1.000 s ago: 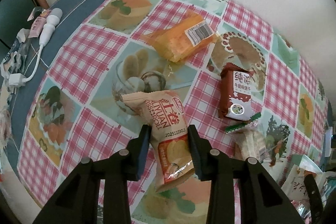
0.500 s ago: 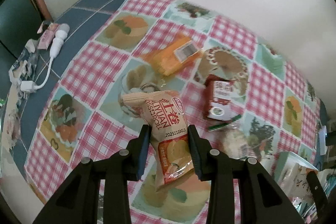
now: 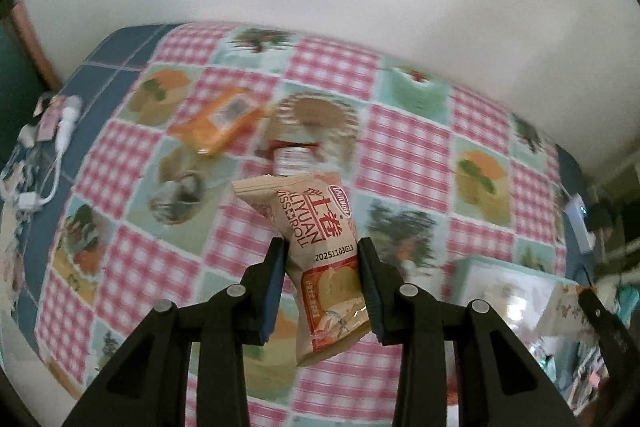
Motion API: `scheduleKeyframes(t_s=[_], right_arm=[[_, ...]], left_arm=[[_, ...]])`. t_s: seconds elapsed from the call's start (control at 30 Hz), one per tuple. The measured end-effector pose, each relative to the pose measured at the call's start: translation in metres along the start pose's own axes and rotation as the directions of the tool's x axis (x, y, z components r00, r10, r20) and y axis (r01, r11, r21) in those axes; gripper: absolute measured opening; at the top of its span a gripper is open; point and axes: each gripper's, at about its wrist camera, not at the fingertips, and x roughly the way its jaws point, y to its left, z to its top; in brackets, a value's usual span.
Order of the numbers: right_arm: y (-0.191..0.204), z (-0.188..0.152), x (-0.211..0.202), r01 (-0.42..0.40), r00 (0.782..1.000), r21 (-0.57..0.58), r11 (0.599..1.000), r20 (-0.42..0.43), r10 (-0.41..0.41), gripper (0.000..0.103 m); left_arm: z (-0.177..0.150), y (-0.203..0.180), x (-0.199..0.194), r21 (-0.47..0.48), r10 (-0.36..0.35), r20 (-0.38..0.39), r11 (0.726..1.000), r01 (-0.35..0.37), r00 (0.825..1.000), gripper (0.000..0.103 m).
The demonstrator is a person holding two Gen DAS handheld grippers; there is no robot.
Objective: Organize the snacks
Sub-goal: 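Lift and carry the cream bread bag and white packet over the tray with both tools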
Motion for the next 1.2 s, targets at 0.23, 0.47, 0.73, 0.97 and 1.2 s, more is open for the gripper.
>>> scheduleKeyframes(t_s=[0.23, 0.47, 0.73, 0.97, 1.2], right_arm=[[-0.057, 0.013, -0.004, 0.024, 1.0, 0.115, 0.993, 0.013, -0.026, 0.021], [-0.095, 0.018, -0.008, 0.036, 0.999, 0.191, 0.981, 0.022, -0.041, 0.021], [-0.127, 0.02, -0.009, 0.039, 0.999, 0.261, 0.965, 0.014, -0.044, 0.021], [-0.136, 0.018, -0.002, 0.049, 0.999, 0.278, 0.959, -0.009, -0.048, 0.021], [-0.132, 0.014, 0.008, 0.045, 0.999, 0.264, 0.963, -0.039, -0.036, 0.021]], left_arm=[[-0.018, -0.061, -0.007, 0.126, -0.07, -0.005, 0.99, 0.07, 0.998, 0.038], [-0.04, -0.119, -0.014, 0.266, -0.087, -0.009, 0.96, 0.086, 0.996, 0.038], [-0.072, -0.175, -0.013, 0.418, -0.087, -0.033, 0.904, 0.092, 0.996, 0.038], [-0.093, -0.198, -0.002, 0.491, -0.057, -0.066, 0.867, 0.083, 0.996, 0.038], [-0.112, -0.21, 0.016, 0.527, -0.038, -0.14, 0.843, 0.107, 0.989, 0.038]])
